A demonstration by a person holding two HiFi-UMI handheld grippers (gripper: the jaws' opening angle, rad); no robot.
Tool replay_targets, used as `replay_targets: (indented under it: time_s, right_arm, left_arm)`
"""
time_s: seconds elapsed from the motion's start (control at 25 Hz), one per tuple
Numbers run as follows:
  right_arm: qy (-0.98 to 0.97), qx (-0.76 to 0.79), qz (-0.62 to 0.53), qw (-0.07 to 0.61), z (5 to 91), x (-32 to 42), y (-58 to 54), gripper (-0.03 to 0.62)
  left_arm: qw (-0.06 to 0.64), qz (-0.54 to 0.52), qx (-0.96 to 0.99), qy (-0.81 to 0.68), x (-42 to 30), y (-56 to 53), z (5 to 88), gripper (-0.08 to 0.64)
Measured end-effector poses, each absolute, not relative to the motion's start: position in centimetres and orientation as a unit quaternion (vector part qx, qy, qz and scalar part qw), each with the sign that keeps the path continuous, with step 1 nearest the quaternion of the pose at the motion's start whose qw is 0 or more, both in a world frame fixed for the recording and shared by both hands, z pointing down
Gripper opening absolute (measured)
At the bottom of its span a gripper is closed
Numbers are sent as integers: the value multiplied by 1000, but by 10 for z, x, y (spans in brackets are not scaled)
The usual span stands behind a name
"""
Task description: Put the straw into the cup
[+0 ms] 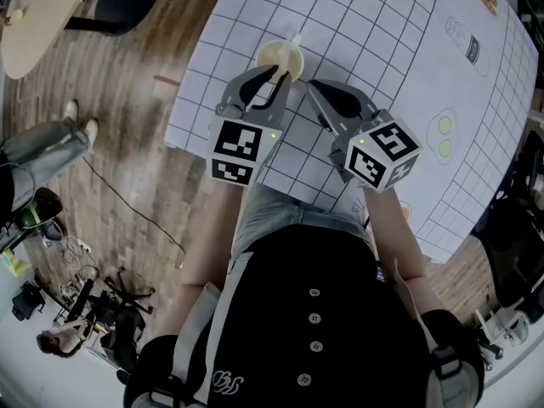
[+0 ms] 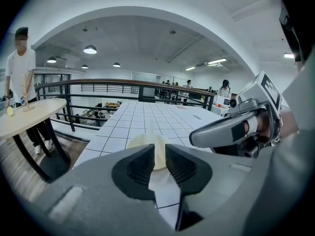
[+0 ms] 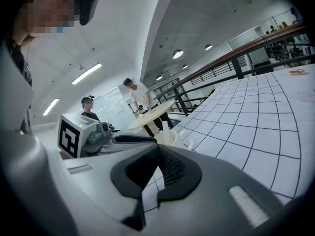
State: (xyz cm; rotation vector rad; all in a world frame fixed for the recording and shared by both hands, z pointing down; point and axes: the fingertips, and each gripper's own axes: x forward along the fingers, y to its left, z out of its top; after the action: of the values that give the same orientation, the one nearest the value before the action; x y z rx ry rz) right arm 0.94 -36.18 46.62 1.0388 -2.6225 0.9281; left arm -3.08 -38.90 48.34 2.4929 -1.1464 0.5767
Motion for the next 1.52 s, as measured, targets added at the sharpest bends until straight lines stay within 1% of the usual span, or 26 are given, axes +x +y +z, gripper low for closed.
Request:
replay_targets:
  time_s: [0.36, 0.52, 0.64, 0.84, 1.0, 1.52]
  right_arm:
    - [-885, 350, 297, 75, 449, 4, -356, 0]
    - [-888, 352, 289, 68, 436, 3, -348, 0]
    - [-889, 358, 280, 64, 426, 4, -340, 0]
    - [-890, 359, 273, 63, 422, -3, -318, 0]
    - [-894, 359, 263, 59, 411, -11, -299, 0]
    - [-902, 363, 228, 53, 392, -42, -250, 0]
  left_arm:
    - [157, 189, 880, -406, -35, -385, 461, 69]
    - [174, 166, 885, -399, -34, -377, 449, 69]
    - [171, 152, 890, -394, -33, -369, 437, 69]
    - [154, 127, 901, -386, -35, -348, 415, 67]
    - [166, 102, 904, -381, -41, -327, 403, 67]
    - [178, 75, 913, -359, -66, -261, 389, 66]
